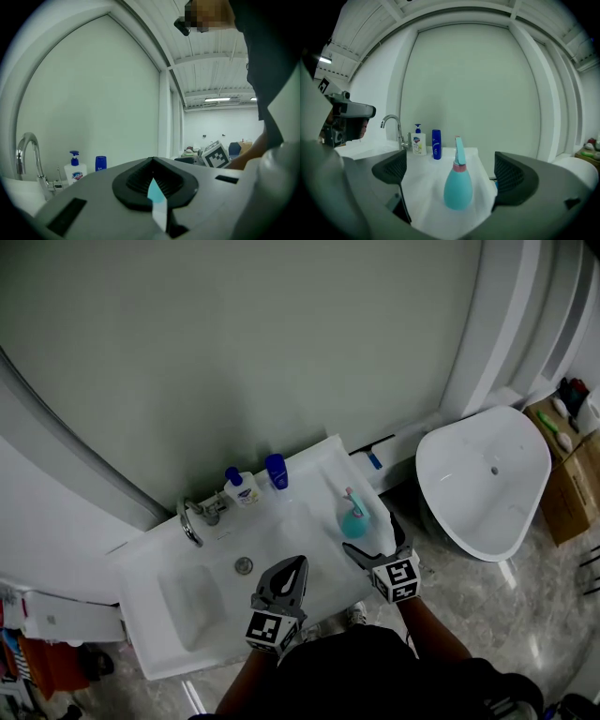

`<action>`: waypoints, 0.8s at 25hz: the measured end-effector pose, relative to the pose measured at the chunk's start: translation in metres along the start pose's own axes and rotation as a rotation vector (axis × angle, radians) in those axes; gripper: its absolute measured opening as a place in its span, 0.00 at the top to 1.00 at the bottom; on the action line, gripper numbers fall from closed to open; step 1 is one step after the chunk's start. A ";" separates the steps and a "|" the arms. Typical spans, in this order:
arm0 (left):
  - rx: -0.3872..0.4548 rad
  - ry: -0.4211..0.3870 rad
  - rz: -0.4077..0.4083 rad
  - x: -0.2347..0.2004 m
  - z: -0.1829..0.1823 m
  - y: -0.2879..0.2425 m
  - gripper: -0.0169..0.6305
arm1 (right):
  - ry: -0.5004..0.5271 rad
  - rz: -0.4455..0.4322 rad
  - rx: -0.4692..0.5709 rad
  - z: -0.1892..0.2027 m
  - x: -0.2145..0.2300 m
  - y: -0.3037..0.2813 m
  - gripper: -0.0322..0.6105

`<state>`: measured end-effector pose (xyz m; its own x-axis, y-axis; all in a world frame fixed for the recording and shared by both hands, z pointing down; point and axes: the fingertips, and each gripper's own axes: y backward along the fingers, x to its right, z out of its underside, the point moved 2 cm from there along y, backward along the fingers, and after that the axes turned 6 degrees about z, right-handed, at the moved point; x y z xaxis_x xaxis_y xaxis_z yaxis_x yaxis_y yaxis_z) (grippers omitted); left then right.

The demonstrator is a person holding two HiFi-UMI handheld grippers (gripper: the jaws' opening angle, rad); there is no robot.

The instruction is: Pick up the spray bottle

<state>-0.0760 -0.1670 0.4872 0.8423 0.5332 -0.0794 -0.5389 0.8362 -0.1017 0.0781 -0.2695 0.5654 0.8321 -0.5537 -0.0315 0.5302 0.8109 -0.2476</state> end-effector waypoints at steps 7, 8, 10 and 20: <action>-0.028 0.014 -0.063 -0.010 0.004 0.006 0.98 | -0.030 0.012 -0.003 0.013 0.012 -0.029 0.31; -0.028 0.017 -0.070 -0.011 0.005 0.007 0.98 | -0.035 0.013 -0.011 0.016 0.013 -0.032 0.32; -0.034 0.026 -0.088 -0.013 0.006 0.009 0.98 | -0.043 0.004 -0.033 0.021 0.013 -0.039 0.33; -0.034 0.041 -0.153 -0.025 0.006 0.013 0.98 | -0.023 0.010 -0.041 0.029 0.014 -0.060 0.51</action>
<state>-0.1033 -0.1688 0.4937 0.9136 0.3939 -0.1005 -0.4053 0.9020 -0.1490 0.0625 -0.3211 0.6076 0.8412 -0.5406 -0.0123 0.5151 0.8079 -0.2865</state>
